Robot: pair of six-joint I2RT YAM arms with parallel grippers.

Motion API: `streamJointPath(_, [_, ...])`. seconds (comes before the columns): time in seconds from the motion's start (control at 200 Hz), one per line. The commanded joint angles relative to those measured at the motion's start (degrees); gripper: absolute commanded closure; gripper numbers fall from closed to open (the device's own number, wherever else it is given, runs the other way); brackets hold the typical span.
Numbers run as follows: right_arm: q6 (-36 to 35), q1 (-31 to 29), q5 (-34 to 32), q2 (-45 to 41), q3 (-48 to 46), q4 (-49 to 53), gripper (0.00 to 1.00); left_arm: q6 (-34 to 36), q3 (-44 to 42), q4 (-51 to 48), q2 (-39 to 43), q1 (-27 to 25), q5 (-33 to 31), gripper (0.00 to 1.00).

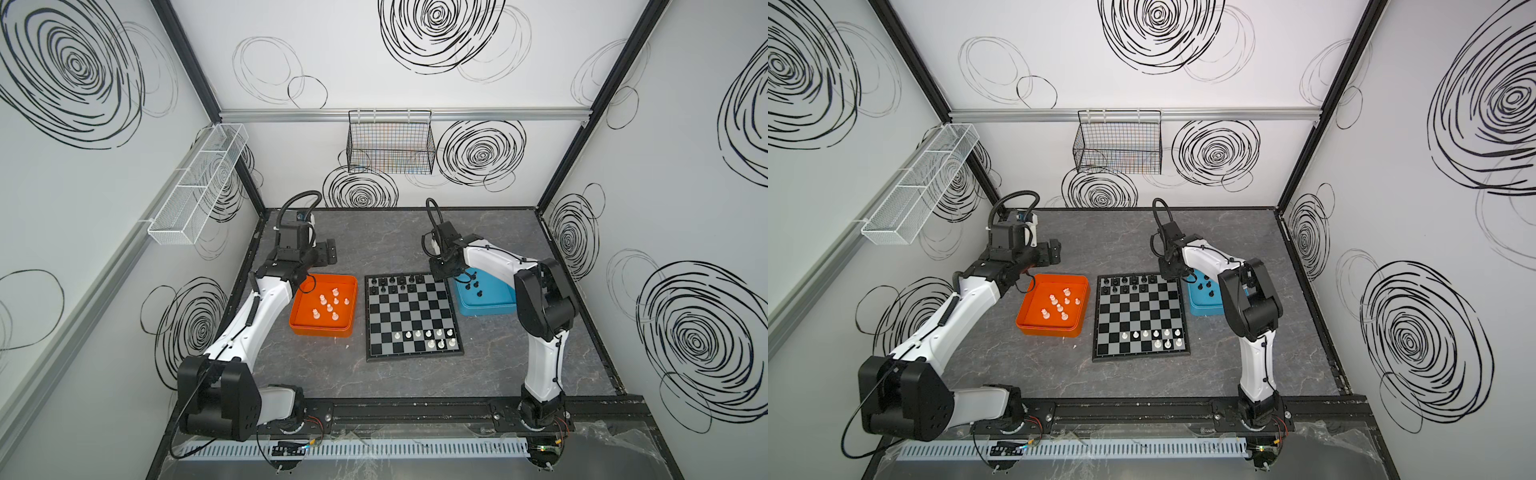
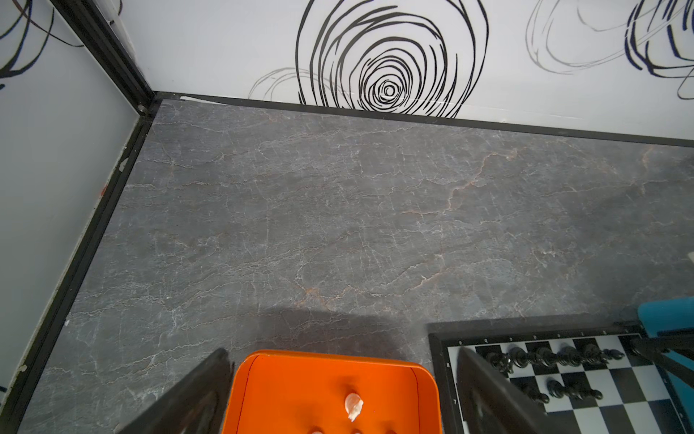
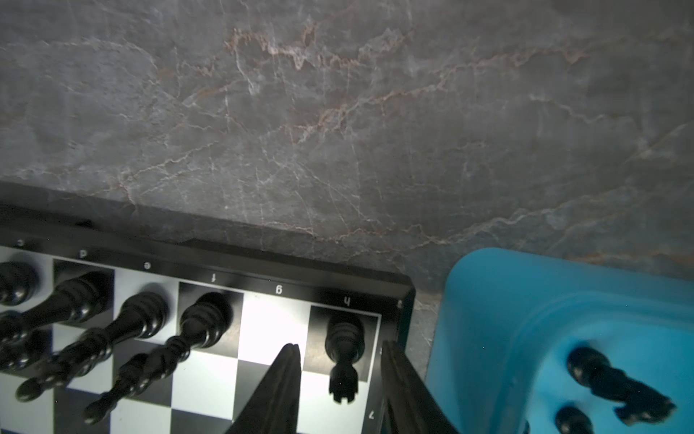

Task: Set up the chess pieces on the board
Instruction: 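Lower the rook onto the corner square and open right gripper, then move right gripper back over blue tray while left gripper moves over orange tray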

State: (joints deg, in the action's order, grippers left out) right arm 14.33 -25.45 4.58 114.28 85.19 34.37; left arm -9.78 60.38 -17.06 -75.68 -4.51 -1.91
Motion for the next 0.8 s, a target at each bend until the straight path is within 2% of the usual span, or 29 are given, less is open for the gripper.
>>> streamJointPath(0.0, [-0.16, 0.68, 0.13, -4.30, 3.24, 2.27, 0.51, -3.06, 0.70, -1.57, -0.24, -0.19, -3.17, 0.04])
streamJointPath(0.195, [-1.27, 2.57, 3.84, -9.56, 5.37, 2.24, 0.27, -8.96, 0.27, -9.86, 0.49, 3.61, -5.78, 0.04])
streamJointPath(0.225, [-1.37, 2.75, 3.86, -10.07, 5.76, 2.41, 0.13, -9.73, 0.22, -11.31, 0.39, 4.38, -5.42, 0.04])
streamJointPath(0.265, [-1.51, 2.94, 3.54, -10.55, 6.24, 3.01, 0.07, -10.54, -0.07, -12.83, 0.42, 5.15, -4.96, 0.04])
streamJointPath(0.485, [-2.46, 4.87, 4.92, -13.35, 4.23, 1.89, 0.05, -9.32, -3.69, -15.20, 1.15, 5.66, -2.72, 0.00])
streamJointPath(0.605, [-2.64, 6.60, 6.86, -13.82, 1.50, 0.95, 0.05, -9.76, -5.72, -15.61, 0.39, 5.27, -0.67, 0.06])
streamJointPath(0.795, [-2.64, 9.26, 9.57, -14.44, -1.22, -0.69, 0.05, -10.58, -6.50, -16.47, -3.02, 2.91, -0.76, 0.12])
